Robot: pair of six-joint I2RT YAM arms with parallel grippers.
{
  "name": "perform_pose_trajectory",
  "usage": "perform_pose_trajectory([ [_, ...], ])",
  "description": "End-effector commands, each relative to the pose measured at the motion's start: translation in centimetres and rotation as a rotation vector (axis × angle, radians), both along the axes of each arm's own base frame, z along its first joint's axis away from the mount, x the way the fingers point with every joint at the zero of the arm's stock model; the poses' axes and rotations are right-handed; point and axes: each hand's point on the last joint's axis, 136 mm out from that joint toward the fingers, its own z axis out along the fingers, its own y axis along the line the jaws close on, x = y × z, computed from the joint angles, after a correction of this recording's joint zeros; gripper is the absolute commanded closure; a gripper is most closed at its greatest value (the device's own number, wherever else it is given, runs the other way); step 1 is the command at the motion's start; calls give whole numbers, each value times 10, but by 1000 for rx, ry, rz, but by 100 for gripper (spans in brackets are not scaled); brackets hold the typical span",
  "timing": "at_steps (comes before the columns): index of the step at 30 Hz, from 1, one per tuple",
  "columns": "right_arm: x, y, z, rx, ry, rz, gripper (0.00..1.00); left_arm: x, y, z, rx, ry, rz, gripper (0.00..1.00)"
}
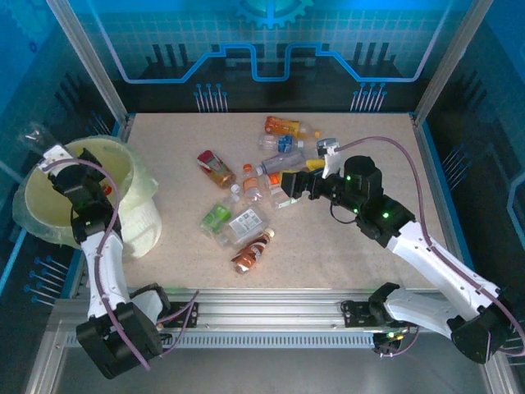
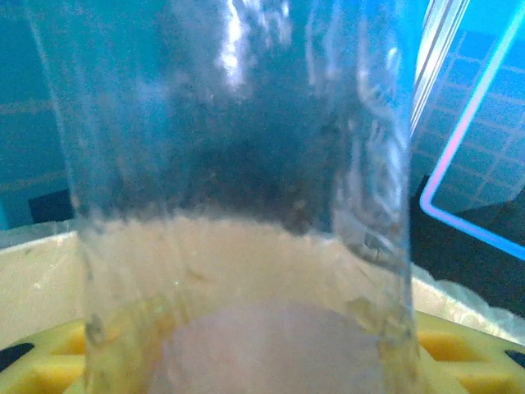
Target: Put the plastic bottles in the bin
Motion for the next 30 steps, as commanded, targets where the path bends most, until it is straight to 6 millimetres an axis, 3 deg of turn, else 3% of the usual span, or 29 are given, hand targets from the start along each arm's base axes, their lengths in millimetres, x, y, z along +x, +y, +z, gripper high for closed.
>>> perform_pose_trajectory([
  [1, 4, -3, 11, 12, -10, -21, 0, 5, -1, -7, -33, -53, -25, 42],
  [14, 1, -13, 6, -3, -4, -55, 0, 10, 0, -18, -105, -50, -29, 24],
  [21, -1, -20, 5, -7, -1, -77, 0, 9, 3, -25, -160, -46, -5, 24],
  [30, 0, -31, -6, -6, 45, -125, 0, 1, 7, -27, -419, 51, 111, 14],
])
